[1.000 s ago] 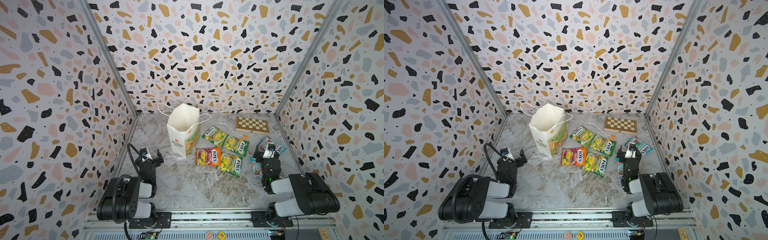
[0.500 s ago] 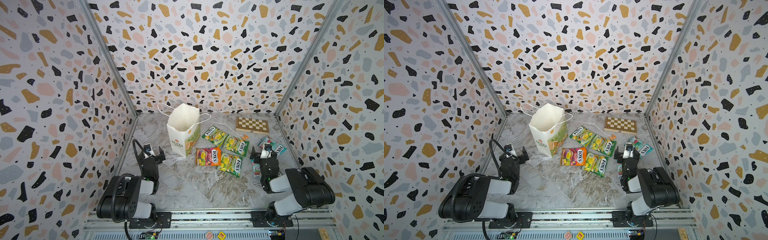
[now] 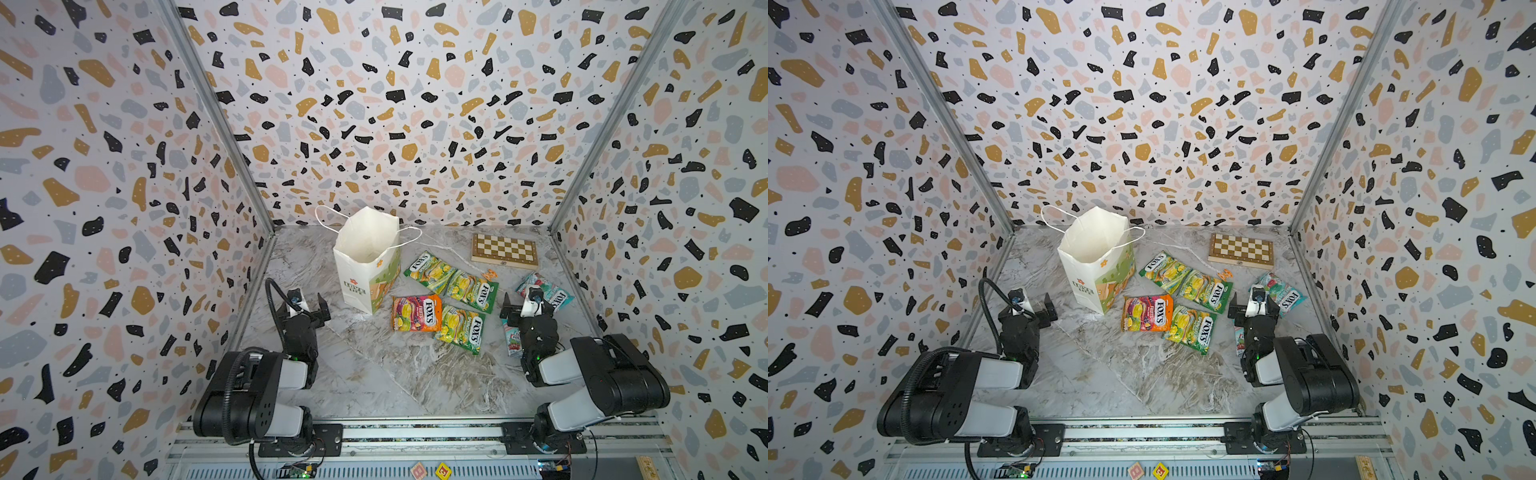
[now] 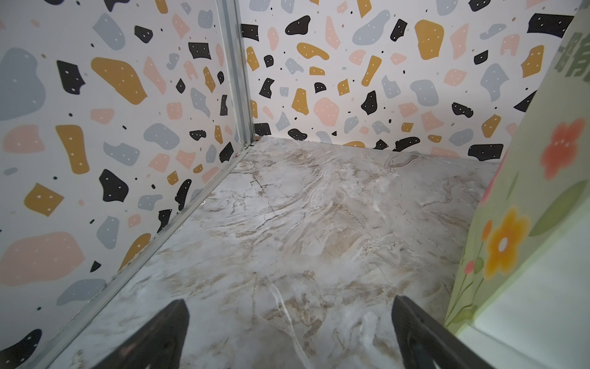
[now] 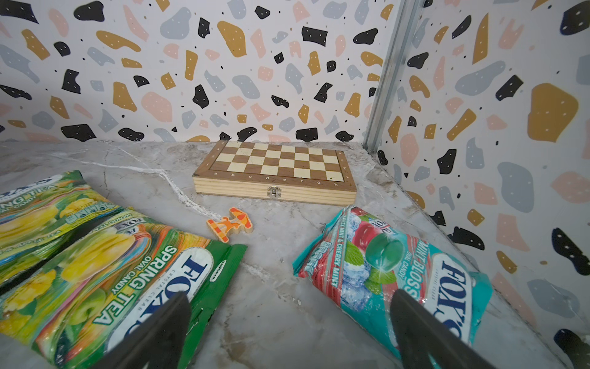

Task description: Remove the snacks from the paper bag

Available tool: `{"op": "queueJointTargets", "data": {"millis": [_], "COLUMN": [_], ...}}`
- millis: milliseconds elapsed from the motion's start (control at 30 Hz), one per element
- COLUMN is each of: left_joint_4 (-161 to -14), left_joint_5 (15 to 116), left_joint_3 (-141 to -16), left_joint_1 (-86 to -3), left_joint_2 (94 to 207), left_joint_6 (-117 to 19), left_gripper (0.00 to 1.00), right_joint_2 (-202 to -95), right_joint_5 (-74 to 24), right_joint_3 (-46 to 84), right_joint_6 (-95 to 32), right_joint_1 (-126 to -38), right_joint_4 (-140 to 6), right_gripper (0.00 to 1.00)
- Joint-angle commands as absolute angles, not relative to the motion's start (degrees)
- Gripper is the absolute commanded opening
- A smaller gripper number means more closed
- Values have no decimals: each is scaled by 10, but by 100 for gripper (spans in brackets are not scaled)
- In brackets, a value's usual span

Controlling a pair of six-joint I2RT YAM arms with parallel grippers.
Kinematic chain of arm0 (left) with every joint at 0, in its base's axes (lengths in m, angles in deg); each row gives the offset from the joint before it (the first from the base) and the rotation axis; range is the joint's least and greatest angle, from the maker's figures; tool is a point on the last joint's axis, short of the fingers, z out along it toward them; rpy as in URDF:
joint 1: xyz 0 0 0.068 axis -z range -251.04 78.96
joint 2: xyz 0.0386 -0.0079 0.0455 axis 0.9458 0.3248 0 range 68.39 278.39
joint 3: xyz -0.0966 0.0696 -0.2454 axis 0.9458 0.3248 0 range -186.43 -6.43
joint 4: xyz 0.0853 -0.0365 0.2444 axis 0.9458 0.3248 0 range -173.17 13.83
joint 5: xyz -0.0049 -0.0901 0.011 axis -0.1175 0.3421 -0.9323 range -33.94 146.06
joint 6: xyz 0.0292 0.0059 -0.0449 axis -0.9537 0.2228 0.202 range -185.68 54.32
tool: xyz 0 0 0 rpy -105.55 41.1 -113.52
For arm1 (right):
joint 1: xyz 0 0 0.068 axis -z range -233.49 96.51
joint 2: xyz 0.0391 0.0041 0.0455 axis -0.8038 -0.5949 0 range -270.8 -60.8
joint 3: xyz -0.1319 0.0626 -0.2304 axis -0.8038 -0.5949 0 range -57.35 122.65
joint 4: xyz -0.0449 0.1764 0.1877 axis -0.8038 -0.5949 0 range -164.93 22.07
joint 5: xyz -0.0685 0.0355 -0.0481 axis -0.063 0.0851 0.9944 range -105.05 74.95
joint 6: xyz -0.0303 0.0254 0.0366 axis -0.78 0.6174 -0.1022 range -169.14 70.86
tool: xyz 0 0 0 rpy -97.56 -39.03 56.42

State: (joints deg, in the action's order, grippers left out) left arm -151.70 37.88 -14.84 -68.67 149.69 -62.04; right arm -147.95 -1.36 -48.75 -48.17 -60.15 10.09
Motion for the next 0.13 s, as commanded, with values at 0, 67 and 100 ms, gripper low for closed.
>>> {"op": "queueJointTargets", "data": {"millis": [0, 67, 100], "left_joint_4": [-1542, -1542, -1542], "left_joint_5": [371, 371, 371], "left_joint_3": [-155, -155, -155], "left_joint_1": [-684, -684, -684], "left_joint_2": [1492, 1492, 1492], "left_joint_6": [-628, -627, -628], "left_gripper": [100, 100, 100], "right_joint_2": [-1475, -1475, -1475], "right_joint_5": [-14, -14, -14], "right_joint_3": [-476, -477, -477], "right_joint_6": [-485, -484, -485], "right_joint_1": [-603, -603, -603], "right_joint_4": [109, 109, 110], "right_gripper": [99, 99, 99]}}
